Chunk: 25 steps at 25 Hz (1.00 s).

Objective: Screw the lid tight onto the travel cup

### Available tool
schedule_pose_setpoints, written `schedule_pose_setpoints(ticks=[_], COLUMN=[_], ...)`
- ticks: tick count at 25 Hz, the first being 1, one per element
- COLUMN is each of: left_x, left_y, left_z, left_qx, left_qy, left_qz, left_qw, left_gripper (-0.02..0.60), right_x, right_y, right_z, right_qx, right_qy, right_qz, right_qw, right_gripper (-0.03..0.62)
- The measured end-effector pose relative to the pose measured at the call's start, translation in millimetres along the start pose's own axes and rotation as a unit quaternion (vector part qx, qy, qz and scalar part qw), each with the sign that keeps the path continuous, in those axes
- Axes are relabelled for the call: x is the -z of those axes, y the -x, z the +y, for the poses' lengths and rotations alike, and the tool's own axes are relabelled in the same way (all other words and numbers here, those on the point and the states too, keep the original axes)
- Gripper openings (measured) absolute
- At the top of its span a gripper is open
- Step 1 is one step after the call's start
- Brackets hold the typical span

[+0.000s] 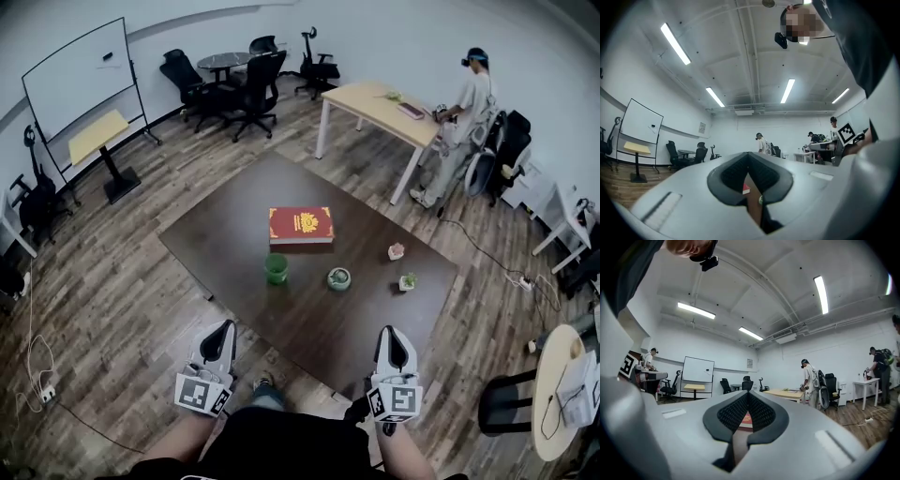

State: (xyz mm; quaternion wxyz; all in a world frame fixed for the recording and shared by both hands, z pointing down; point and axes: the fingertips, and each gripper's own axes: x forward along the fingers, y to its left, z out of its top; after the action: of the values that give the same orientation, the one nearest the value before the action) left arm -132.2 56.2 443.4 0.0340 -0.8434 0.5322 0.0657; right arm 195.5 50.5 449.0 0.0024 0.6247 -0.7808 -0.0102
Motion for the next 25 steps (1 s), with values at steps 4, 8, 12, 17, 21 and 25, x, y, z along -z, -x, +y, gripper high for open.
schedule_pose_setpoints(ticks=[4, 8, 12, 17, 21, 25], left_x=[8.9, 17.5, 20.8, 22.3, 23.6, 14.4], left_y=[-59.4, -103.4, -132.1, -153.6, -165.3, -180.8], left_z=[48.4, 73.7, 88.2, 87.9, 79.9, 71.3], left_qx=[0.031, 0.056, 0.058, 0.053, 0.053, 0.057], left_qy=[0.007, 0.013, 0.021, 0.017, 0.011, -0.016], left_qz=[0.002, -0.001, -0.009, -0.015, -0.025, -0.064], left_qw=[0.9995, 0.9983, 0.9981, 0.9983, 0.9982, 0.9962], left_gripper=[0.000, 0.000, 0.000, 0.000, 0.000, 0.586], right_x=[-3.1, 0.8, 2.4, 3.5, 8.8, 11.8], right_y=[-57.0, -91.0, -113.1, -135.3, -147.1, -150.7], right_z=[2.6, 2.2, 1.0, -6.0, -15.3, -24.2], right_qx=[0.034, 0.055, 0.057, 0.047, 0.038, 0.037], right_qy=[0.006, 0.002, 0.006, 0.001, -0.004, -0.009], right_qz=[0.008, 0.020, 0.028, 0.028, 0.030, 0.031], right_qw=[0.999, 0.998, 0.998, 0.999, 0.999, 0.999], right_gripper=[0.009, 0.009, 0.009, 0.009, 0.009, 0.009])
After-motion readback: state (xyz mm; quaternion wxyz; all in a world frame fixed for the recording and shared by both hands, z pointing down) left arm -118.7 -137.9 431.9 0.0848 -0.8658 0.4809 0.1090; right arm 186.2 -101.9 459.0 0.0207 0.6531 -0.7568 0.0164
